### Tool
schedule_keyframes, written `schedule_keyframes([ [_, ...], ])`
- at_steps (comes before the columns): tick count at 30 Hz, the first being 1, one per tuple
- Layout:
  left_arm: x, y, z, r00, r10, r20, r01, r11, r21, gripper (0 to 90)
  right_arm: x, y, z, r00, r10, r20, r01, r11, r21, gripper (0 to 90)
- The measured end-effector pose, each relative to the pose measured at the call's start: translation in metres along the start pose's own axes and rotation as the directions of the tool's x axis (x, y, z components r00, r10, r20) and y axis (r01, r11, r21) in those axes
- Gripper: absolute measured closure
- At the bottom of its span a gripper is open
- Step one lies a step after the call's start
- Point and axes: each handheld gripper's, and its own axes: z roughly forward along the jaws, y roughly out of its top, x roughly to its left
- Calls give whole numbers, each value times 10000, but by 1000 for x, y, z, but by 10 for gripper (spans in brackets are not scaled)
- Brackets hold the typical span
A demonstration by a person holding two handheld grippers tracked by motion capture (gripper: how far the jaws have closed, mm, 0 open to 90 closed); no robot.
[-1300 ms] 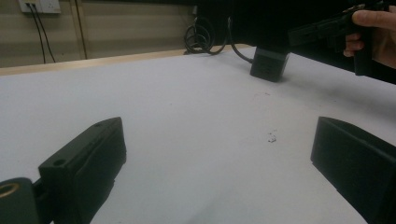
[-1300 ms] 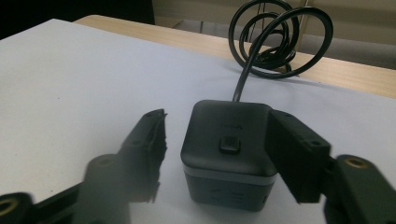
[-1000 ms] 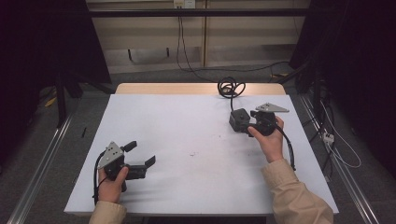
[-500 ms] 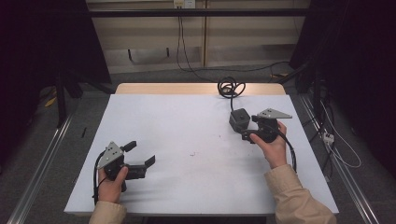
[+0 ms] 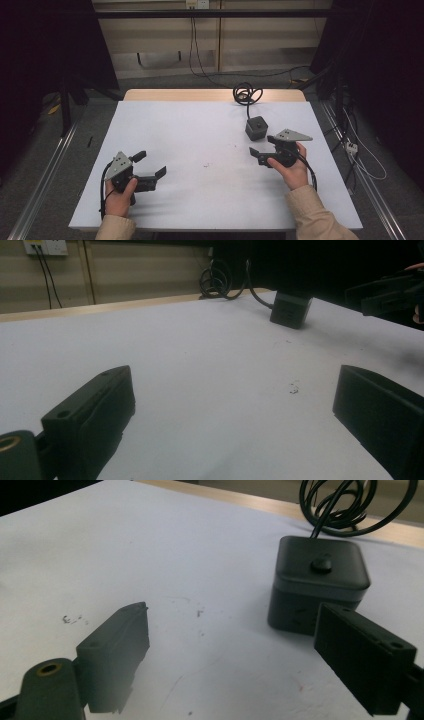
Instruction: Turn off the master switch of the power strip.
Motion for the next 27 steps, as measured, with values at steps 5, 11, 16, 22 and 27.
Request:
schedule_keyframes([
  [5,0,0,0,10000,17,19,-17,10000,-1,29,4,-8,-5,10000,26,-22,-26,10000,18,145],
  [11,0,0,0,10000,-18,-16,18,10000,-11,29,8,-16,-13,9999,68,-132,-69,10000,-13,144],
  [16,1,0,0,10000,-36,-50,36,10000,-35,29,11,-22,-20,9998,6,-206,-6,10000,0,140],
  [22,1,0,0,10000,-29,-44,29,10000,-57,29,13,-27,-29,9998,58,-216,-60,9999,-100,139],
  [27,1,0,0,10000,-33,-35,33,10000,-65,29,13,-31,-34,9997,-2,-252,-2,9998,-182,139],
])
